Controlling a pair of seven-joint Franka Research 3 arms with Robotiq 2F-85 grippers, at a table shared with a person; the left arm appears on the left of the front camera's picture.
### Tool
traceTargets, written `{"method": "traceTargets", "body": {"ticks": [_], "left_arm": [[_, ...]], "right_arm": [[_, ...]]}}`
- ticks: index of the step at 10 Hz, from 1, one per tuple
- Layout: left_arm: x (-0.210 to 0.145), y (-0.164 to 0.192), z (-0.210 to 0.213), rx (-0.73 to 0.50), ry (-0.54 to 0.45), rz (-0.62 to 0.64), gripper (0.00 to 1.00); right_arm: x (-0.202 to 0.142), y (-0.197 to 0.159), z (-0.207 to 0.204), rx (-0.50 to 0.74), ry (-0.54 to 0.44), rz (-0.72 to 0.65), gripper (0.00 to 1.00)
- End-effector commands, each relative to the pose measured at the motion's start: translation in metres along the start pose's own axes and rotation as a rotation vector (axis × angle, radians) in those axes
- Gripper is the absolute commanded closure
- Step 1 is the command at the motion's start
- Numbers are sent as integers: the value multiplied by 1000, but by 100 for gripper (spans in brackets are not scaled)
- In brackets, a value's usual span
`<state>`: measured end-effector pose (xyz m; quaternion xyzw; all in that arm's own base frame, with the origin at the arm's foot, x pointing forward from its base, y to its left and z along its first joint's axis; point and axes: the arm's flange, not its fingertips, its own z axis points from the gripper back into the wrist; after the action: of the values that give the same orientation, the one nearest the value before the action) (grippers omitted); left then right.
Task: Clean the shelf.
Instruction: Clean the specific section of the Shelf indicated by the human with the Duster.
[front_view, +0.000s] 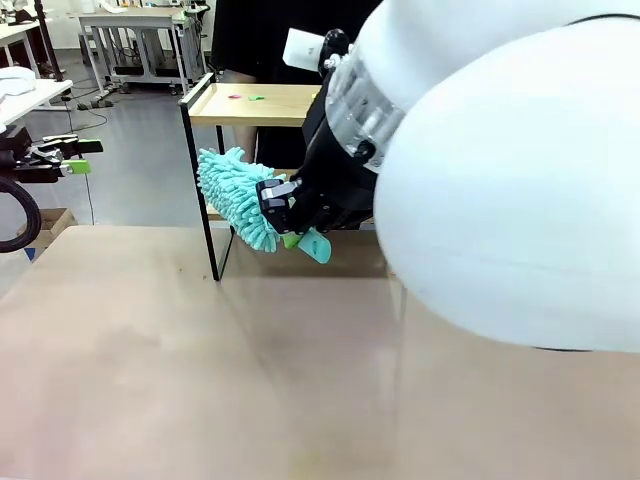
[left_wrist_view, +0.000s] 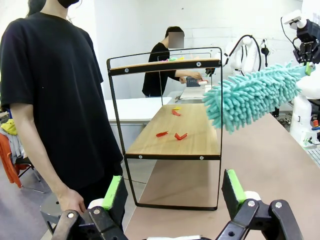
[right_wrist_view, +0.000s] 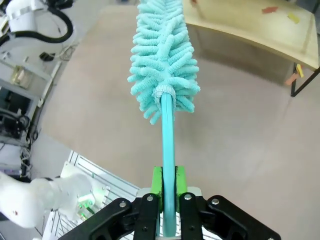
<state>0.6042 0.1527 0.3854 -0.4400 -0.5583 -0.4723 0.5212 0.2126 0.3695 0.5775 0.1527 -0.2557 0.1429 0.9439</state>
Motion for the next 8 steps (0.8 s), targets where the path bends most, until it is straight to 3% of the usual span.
{"method": "traceTargets", "body": {"ticks": [1,2,8], "left_arm": [[2,0,0,0,3,-17,0],[2,0,0,0,3,-17,0],[2,0,0,0,3,-17,0]], "right_arm": [[12,22,-7,-48,-78,-66,87],[16,31,-16,-105,-133,-73,87],[52,75,-63,-184,-187,-132,87]]}}
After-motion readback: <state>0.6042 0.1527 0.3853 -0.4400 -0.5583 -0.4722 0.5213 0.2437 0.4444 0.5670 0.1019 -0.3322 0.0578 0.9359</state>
